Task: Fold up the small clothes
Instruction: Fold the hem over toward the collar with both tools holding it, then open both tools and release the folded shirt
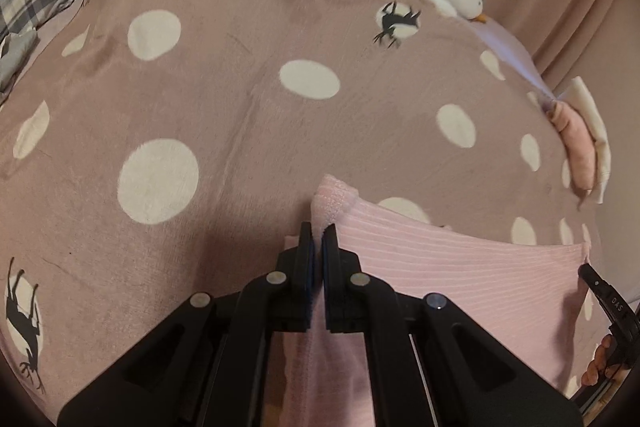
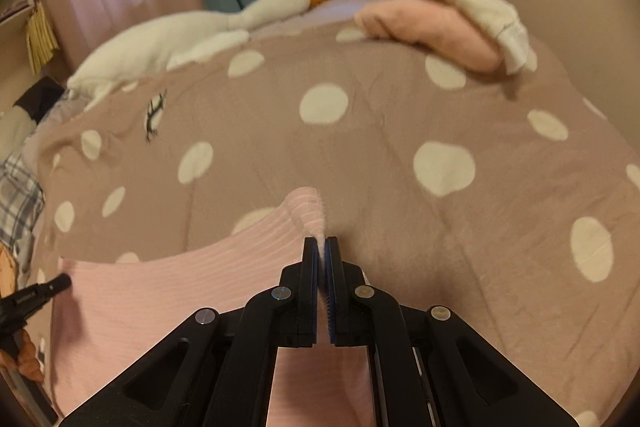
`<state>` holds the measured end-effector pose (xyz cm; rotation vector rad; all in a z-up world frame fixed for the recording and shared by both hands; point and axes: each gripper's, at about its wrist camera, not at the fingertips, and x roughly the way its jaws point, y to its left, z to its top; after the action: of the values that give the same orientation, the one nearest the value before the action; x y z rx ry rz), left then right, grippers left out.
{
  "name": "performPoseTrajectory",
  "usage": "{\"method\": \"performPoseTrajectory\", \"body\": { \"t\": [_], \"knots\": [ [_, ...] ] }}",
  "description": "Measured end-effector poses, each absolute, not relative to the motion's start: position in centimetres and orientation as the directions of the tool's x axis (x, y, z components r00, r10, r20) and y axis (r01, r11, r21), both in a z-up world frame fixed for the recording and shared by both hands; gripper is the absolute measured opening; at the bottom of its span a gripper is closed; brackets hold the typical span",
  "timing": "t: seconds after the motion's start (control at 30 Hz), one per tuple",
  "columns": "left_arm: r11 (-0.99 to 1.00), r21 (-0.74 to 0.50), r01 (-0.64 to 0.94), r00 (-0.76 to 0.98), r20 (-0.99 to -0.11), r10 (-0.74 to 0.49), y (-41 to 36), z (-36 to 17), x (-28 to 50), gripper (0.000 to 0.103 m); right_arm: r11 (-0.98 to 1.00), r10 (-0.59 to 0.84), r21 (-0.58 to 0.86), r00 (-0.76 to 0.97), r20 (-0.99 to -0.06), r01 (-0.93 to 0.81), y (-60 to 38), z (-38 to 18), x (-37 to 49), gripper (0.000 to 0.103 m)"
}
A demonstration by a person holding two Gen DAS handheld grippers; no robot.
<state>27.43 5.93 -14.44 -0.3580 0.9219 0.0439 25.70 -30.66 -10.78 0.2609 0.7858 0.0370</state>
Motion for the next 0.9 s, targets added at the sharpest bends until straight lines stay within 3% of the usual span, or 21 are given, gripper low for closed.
{"method": "performPoseTrajectory", "body": {
  "t": [0.3,0.5,0.6,0.67,0.7,0.77,0.8,0.83,0.9],
  "knots": [
    [0.941,-0.259,-0.218,0.554,-0.827,-0.099,6.4,-16.6,27.9,0.008,0.964,0.13,0.249,0.655,-0.744,0.091,-31.4,-13.6,26.8,0.005],
    [0.939,-0.256,-0.232,0.563,-0.822,-0.085,6.5,-15.2,26.4,0.01,0.976,0.086,0.195,0.659,-0.747,0.093,-31.2,-13.3,26.1,0.005],
    [0.933,-0.28,-0.225,0.583,-0.806,-0.101,6.6,-13.6,24.5,0.024,0.982,0.063,0.165,0.667,-0.742,0.091,-31.0,-12.3,25.1,0.005],
    [0.931,-0.292,-0.221,0.603,-0.791,-0.105,6.6,-12.4,23.0,0.044,0.986,0.05,0.146,0.681,-0.731,0.084,-30.8,-11.3,24.1,0.006],
    [0.931,-0.294,-0.217,0.609,-0.786,-0.106,6.4,-12.1,22.5,0.048,0.987,0.046,0.14,0.688,-0.725,0.082,-30.7,-10.9,23.6,0.011],
    [0.93,-0.303,-0.208,0.625,-0.772,-0.112,6.1,-11.1,20.7,0.061,0.989,0.03,0.123,0.704,-0.71,0.083,-30.4,-9.6,21.9,0.032],
    [0.929,-0.314,-0.195,0.633,-0.764,-0.125,5.9,-10.6,19.5,0.064,0.989,0.026,0.121,0.71,-0.704,0.084,-30.4,-9.3,21.4,0.049],
    [0.928,-0.323,-0.185,0.639,-0.757,-0.136,5.8,-10.3,18.8,0.068,0.989,0.021,0.122,0.72,-0.694,0.088,-30.3,-8.8,20.6,0.057],
    [0.926,-0.335,-0.173,0.65,-0.746,-0.149,5.5,-9.8,17.0,0.07,0.989,0.025,0.126,0.737,-0.675,0.082,-30.1,-7.9,18.7,0.057]
  ]
}}
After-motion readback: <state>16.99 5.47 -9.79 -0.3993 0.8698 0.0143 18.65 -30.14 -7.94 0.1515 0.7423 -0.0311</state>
